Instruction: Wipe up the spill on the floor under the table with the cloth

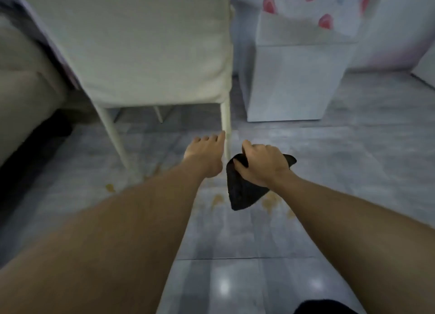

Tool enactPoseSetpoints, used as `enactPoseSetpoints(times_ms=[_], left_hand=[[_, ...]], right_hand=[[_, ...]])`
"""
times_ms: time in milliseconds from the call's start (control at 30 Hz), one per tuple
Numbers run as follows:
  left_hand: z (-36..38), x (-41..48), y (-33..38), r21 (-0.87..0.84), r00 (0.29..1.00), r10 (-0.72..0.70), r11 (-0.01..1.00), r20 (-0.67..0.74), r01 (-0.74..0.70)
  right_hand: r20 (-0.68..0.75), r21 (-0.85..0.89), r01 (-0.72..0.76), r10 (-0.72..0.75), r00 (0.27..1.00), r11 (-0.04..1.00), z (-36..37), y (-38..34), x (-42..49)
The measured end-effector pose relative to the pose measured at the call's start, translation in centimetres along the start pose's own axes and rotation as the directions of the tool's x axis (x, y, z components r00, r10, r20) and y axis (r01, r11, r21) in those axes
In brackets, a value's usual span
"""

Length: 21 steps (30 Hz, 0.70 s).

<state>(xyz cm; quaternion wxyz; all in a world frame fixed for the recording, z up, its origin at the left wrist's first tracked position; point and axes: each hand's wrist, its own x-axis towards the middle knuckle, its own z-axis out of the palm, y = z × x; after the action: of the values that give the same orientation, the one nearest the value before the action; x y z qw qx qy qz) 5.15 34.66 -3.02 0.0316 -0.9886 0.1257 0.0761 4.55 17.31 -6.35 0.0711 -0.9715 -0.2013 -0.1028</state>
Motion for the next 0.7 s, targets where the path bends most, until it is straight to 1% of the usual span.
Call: enactPoseSetpoints(times_ms=[100,233,367,433,567,700], left_hand=[[1.2,-3.4,-6.3,0.024,0.996,-0.093,0.995,0.01,0.093],[2.7,-7.6,-13.6,0.065,0.979,-0.202,0.978,0.029,0.2],[4.8,-10.5,-19.5,0.062,0.959,-0.279,0.959,0.04,0.276],[6.2,-11.7,-21.6,0.061,0.954,-0.296,0.954,0.051,0.292],[10.0,-13.3,-25.0,0.041,0.943,-0.32,0.947,0.092,0.318],[14.7,-14.2,-27.1,0.019,0.929,-0.337,0.941,0.154,0.338]], right_hand=[[0.012,0.037,0.136,-0.136,0.991,0.99,2.1,-6.1,2.0],[0.037,0.132,0.248,-0.255,0.966,0.96,4.9,-13.9,4.0],[0.067,0.224,0.317,-0.339,0.939,0.922,7.9,-20.8,4.8],[0.094,0.237,0.349,-0.379,0.921,0.907,9.7,-23.5,5.2],[0.162,0.272,0.336,-0.387,0.908,0.902,14.3,-27.3,6.1],[0.179,0.237,0.332,-0.378,0.908,0.913,20.8,-30.1,6.3]])
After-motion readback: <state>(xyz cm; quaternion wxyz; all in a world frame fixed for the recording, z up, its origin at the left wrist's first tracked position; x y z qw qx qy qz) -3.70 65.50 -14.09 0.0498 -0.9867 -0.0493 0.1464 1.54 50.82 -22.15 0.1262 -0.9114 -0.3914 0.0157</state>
